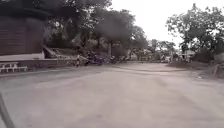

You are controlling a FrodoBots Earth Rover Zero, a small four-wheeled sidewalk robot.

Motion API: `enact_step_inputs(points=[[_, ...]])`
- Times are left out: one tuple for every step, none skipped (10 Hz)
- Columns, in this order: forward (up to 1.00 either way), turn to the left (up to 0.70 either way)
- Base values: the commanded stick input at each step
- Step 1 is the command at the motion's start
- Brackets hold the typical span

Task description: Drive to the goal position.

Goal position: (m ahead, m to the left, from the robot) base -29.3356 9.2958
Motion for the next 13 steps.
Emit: enact_step_inputs(points=[[0.0,0.0],[0.0,0.0],[0.0,0.0],[0.0,0.0],[0.13,0.0],[0.6,0.0],[0.7,0.0],[0.7,0.0],[0.7,0.0],[0.7,0.0],[0.7,0.0],[0.7,0.2],[0.64,0.28]])
